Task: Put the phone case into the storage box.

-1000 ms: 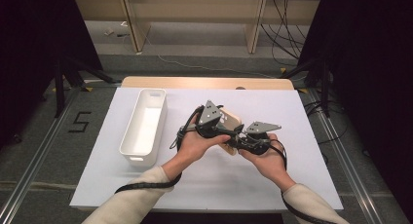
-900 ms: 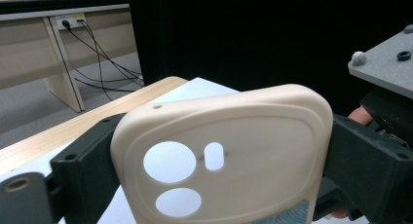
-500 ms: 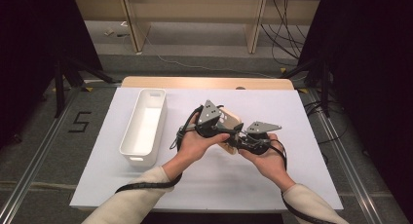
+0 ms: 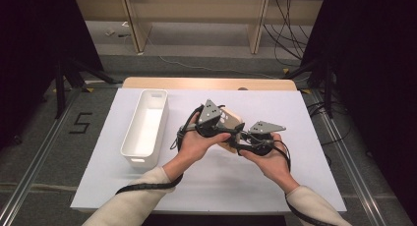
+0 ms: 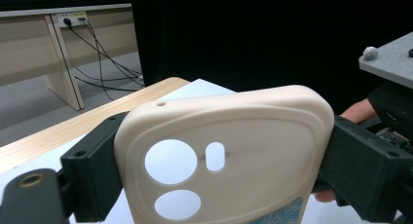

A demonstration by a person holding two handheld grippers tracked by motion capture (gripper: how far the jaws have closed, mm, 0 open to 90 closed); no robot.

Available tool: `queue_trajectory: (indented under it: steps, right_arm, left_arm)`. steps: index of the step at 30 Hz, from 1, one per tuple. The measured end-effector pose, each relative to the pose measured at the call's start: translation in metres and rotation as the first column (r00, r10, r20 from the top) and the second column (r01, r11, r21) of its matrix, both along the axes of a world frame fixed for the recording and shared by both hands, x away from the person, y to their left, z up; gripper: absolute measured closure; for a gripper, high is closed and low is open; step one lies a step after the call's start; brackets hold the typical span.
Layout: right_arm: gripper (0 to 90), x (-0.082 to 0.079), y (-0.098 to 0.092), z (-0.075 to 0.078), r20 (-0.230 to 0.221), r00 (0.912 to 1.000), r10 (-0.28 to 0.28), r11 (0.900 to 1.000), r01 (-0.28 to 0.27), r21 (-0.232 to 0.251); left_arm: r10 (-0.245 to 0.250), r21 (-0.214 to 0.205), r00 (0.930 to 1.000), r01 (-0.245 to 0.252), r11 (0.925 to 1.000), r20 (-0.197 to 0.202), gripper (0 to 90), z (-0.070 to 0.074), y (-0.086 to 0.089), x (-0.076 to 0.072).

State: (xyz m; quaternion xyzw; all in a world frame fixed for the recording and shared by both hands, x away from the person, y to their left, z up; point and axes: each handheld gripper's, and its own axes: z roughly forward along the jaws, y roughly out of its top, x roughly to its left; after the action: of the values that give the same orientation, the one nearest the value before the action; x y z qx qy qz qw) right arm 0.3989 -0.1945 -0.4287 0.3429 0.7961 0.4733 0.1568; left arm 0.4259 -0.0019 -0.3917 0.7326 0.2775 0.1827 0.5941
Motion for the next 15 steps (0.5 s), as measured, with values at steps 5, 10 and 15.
queue_trajectory:
  steps: [5,10,15]
  right_arm:
    - [27.5,-0.0001,0.0010,-0.0016,0.006,1.0000,-0.006,0.9997,0.006,0.024]
    - [15.9,-0.0009,0.0008,-0.0028,0.018,0.9992,0.035,0.9993,-0.035,0.015]
    - [15.6,-0.0028,-0.0018,-0.0019,0.030,0.9990,0.034,0.9993,-0.035,0.015]
  left_arm:
    - [0.006,-0.003,1.0000,-0.006,1.0000,0.004,10.9,0.0018,0.0024,0.0008]
    - [0.014,-0.007,0.9999,-0.014,0.9999,0.009,10.9,0.0042,0.0052,0.0018]
    - [0.022,-0.010,0.9997,-0.021,0.9997,0.013,11.0,0.0063,0.0083,0.0026]
